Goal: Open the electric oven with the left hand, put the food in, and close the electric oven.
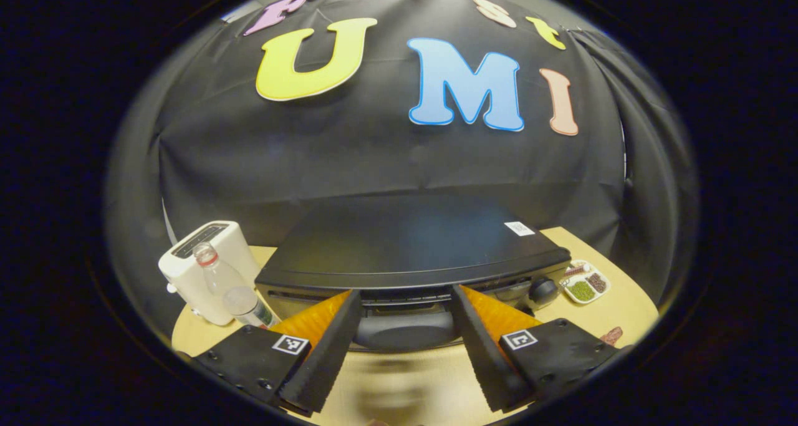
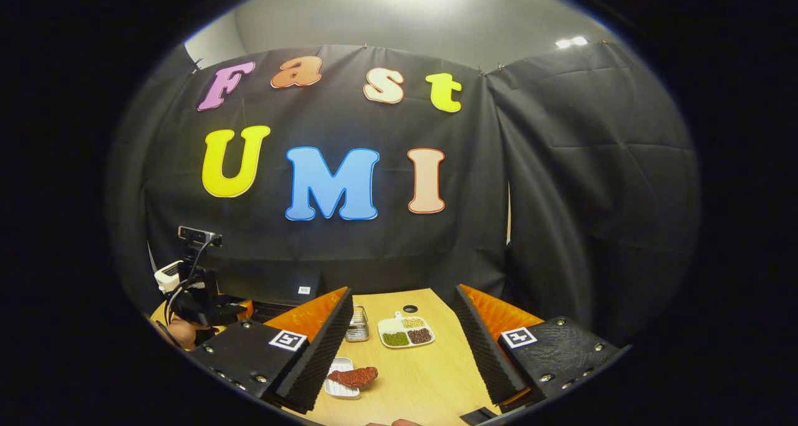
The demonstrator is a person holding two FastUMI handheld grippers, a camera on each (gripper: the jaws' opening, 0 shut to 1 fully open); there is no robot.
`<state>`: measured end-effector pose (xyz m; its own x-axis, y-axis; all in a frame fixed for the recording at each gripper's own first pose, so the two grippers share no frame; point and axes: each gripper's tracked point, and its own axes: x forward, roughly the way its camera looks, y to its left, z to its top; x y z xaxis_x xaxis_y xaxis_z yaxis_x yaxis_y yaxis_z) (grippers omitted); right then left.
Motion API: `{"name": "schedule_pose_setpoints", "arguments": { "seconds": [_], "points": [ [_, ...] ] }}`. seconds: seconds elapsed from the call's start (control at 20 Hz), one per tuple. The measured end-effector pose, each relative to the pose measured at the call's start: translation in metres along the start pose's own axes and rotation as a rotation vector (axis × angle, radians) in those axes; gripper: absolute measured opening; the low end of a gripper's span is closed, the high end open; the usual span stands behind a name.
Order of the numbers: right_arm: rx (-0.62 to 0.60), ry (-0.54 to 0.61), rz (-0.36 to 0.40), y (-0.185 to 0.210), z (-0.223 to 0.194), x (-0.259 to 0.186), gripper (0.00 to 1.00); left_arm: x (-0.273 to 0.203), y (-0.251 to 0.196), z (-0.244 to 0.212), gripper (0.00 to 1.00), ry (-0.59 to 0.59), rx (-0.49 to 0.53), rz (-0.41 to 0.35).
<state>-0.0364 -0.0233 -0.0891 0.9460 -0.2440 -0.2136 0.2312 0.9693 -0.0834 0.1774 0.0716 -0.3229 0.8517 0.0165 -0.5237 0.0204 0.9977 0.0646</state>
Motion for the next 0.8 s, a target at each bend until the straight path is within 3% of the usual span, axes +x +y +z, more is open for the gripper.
{"name": "schedule_pose_setpoints", "arguments": {
  "seconds": [0.3, 0.35, 0.4, 0.8],
  "points": [
    [-0.003, -0.023, 0.047, 0.025, 0.008, -0.006, 0.98, -0.027, -0.002, -0.026, 0.95, 0.026, -0.002, -0.024],
    [-0.006, -0.027, 0.058, 0.027, 0.009, -0.004, 0.98, -0.033, -0.002, -0.033, 1.0, 0.037, -0.008, -0.024],
    [-0.006, -0.028, 0.069, 0.029, 0.01, 0.0, 0.98, -0.038, -0.002, -0.038, 0.97, 0.045, -0.011, -0.021],
    [0.054, -0.036, 0.199, 0.053, 0.022, 0.041, 0.98, -0.064, -0.006, -0.09, 1.0, 0.138, 0.009, 0.023]
  ]
}}
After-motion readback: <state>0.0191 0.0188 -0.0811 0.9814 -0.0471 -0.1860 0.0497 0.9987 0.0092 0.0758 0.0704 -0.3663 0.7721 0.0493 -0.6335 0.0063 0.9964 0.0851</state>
